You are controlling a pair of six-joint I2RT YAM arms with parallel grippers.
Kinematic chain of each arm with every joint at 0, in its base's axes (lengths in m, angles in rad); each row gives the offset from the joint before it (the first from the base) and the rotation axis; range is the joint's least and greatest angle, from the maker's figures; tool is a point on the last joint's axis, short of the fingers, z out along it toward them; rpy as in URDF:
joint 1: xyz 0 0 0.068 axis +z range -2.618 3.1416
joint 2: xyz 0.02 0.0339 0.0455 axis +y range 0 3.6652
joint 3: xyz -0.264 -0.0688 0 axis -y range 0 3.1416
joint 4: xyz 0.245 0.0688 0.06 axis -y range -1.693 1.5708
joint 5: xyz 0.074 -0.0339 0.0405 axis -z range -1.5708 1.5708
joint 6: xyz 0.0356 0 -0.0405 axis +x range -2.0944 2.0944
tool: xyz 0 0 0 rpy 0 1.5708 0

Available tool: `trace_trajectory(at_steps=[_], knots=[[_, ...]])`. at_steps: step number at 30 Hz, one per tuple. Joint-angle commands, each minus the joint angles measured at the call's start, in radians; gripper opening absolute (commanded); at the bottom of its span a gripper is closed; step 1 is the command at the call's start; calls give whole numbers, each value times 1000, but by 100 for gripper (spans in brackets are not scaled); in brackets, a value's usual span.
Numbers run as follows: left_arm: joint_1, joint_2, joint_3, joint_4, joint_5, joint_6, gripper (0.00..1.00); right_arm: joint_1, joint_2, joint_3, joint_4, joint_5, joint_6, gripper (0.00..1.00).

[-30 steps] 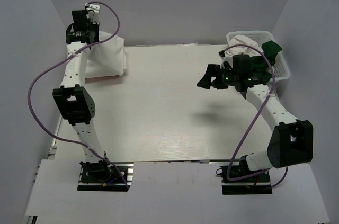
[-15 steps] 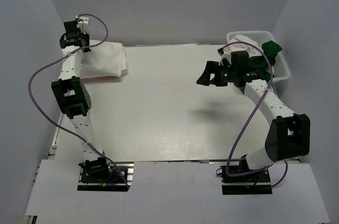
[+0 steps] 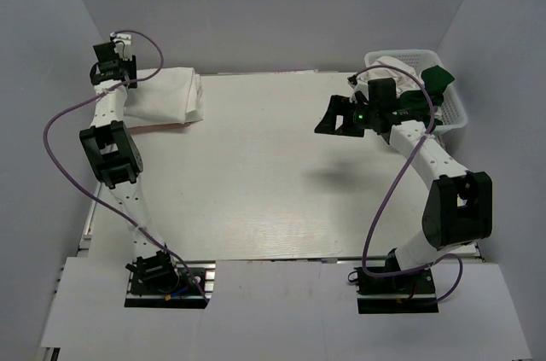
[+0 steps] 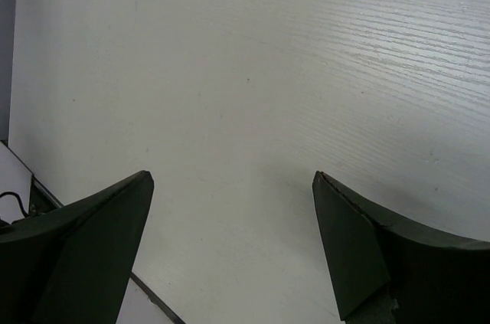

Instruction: Fold and stack the t-shirts

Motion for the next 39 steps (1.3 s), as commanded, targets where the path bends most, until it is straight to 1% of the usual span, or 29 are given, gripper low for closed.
trace_trajectory(at_steps=[1, 3, 6, 9, 11, 13, 15, 16, 18, 19, 20, 22, 23, 24, 26, 27, 28, 29, 30, 31, 32, 34, 35, 36, 37, 39], knots=[[17, -19, -11, 18, -48, -27, 65, 2, -5, 43, -6, -3, 6, 90], [17, -19, -11, -8, -57, -59, 99, 0, -11, 40, -5, -2, 8, 90], [27, -19, 1, -57, -80, -90, 100, -3, -23, 39, -5, 0, 5, 90], [46, -9, 63, -111, -113, -156, 100, 0, -39, 31, -3, -3, 0, 90], [56, -9, 125, -142, -131, -251, 100, 0, -45, 25, -3, -6, -1, 90], [56, -19, 187, -205, -93, -332, 100, -1, -51, 22, -3, -8, -1, 90], [56, -49, 187, -217, -7, -346, 100, 2, -57, 23, -8, -10, -3, 90], [56, -101, 141, -203, 7, -369, 100, -1, -62, 22, -6, -10, -4, 90], [47, -155, 79, -182, 7, -391, 100, -3, -83, 14, -3, 0, -8, 90], [33, -183, 58, -182, 22, -400, 100, -4, -92, 10, -5, 10, -8, 90], [33, -233, 38, -182, 66, -412, 100, -4, -120, -2, -2, 48, -15, 90], [22, -287, -35, -182, 91, -454, 100, -6, -146, -19, 0, 66, -20, 90], [22, -314, -66, -173, 113, -502, 100, -4, -160, -26, 9, 84, -23, 90], [11, -377, -151, -173, 131, -524, 100, -4, -175, -45, 15, 87, -23, 90], [-7, -449, -266, -128, 159, -569, 100, -1, -189, -75, 46, 90, -17, 90], [-28, -488, -399, -104, 172, -617, 100, -4, -206, -104, 50, 93, -8, 90], [-41, -567, -467, -81, 185, -639, 100, -4, -212, -110, 55, 95, -8, 90], [-53, -606, -530, -47, 212, -659, 100, -7, -214, -118, 60, 96, -8, 90], [-79, -644, -643, -47, 228, -693, 100, -6, -226, -125, 52, 99, -6, 90], [-93, -730, -701, -36, 245, -702, 100, -4, -232, -131, 40, 111, -8, 90], [-125, -778, -804, -36, 245, -716, 100, -4, -253, -139, 38, 125, -4, 90], [-159, -889, -903, -36, 236, -716, 100, -6, -275, -159, 63, 161, 0, 90], [-183, -1010, -989, -24, 198, -733, 100, -4, -292, -186, 67, 171, 5, 90], [-234, -1079, -1031, -9, 164, -795, 100, -3, -330, -220, 98, 211, 21, 90], [-249, -1141, -1125, 67, 212, -823, 100, -4, -358, -263, 138, 219, 26, 90], [-289, -1271, -1186, 108, 213, -892, 100, -6, -394, -305, 202, 248, 54, 90]])
